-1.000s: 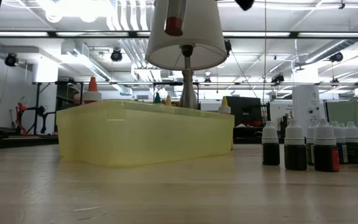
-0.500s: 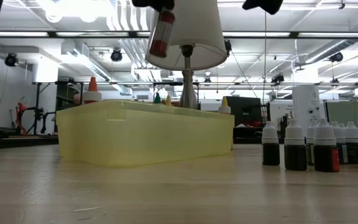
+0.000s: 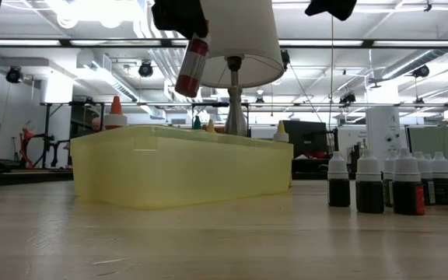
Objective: Pick & Place food coloring
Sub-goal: Put the large red food coloring bottle into the yellow bin
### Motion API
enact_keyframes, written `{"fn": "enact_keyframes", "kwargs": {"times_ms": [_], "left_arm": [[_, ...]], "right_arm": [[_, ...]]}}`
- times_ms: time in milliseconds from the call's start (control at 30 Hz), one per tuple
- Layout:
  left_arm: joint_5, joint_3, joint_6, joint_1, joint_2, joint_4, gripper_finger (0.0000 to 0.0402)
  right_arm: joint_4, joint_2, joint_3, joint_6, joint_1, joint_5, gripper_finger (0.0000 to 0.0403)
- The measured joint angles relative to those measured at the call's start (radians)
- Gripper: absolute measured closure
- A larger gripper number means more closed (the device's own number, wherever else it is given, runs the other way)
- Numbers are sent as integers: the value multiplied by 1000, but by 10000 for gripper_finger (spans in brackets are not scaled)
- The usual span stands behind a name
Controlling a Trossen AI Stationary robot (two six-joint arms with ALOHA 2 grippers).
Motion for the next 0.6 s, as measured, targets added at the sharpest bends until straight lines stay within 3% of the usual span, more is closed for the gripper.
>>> {"fn": "enact_keyframes", "kwargs": {"times_ms": [500, 600], "left_arm": [[48, -490, 134, -2, -230, 433, 309], [51, -580, 176, -2, -267, 542, 309]], "right_arm": [[3, 0, 0, 0, 1, 5, 183], [4, 0, 0, 6, 1, 48, 183]]}}
